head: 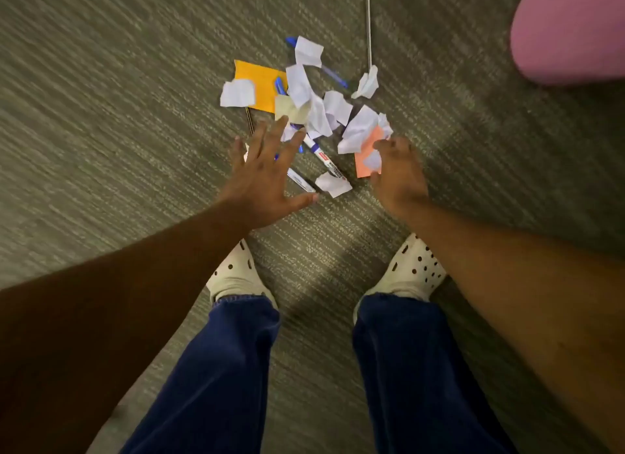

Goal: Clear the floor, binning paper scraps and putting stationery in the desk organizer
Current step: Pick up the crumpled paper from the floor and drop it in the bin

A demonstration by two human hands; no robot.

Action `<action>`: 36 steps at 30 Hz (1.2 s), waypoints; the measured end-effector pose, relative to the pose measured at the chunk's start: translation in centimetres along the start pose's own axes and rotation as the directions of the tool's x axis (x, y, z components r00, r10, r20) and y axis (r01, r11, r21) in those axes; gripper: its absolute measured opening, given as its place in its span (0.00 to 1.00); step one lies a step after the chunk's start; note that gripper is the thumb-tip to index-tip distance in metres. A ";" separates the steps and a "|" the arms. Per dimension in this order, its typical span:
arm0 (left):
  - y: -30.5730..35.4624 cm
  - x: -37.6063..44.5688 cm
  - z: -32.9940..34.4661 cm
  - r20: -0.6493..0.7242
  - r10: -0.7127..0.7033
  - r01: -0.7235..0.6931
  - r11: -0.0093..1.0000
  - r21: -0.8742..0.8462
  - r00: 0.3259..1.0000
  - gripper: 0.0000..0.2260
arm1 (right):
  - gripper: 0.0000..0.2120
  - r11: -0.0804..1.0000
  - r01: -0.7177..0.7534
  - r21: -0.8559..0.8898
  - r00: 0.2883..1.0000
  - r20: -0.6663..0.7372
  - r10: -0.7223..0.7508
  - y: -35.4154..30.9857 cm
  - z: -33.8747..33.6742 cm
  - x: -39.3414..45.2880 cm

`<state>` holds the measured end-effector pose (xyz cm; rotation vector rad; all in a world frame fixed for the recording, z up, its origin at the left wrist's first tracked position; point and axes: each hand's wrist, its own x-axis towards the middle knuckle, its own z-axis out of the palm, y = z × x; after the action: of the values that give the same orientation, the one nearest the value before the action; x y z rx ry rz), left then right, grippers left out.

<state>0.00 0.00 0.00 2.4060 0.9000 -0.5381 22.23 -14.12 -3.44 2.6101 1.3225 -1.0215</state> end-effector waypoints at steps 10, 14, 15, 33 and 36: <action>1.8 9.3 0.4 0.029 0.063 -0.067 0.981 0.182 0.998 0.35 | 0.11 0.987 0.002 0.159 1.000 -0.027 0.002 1.4 0.8 1.4; 2.3 11.4 -0.2 0.047 0.072 -0.082 0.962 0.259 0.996 0.24 | 0.09 0.967 0.003 0.256 0.999 -0.038 0.007 0.8 0.3 0.2; 2.3 11.8 -0.3 0.056 0.067 -0.080 0.959 0.272 0.996 0.21 | 0.08 0.962 -0.001 0.273 0.999 -0.048 0.014 0.6 0.1 0.0; 0.6 12.7 -1.1 -0.058 0.003 0.006 0.989 0.146 0.998 0.40 | 0.50 0.964 0.198 -0.177 0.979 0.080 -0.186 -4.2 -1.0 6.1; 1.0 13.4 -1.3 0.011 -0.002 0.000 0.988 0.153 1.000 0.32 | 0.46 0.965 0.199 -0.170 0.979 0.084 -0.187 -4.1 -0.5 6.3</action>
<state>10.38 6.60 -5.67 2.5362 0.8839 -0.6417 22.15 -6.90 -5.61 2.3344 1.5967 -0.9538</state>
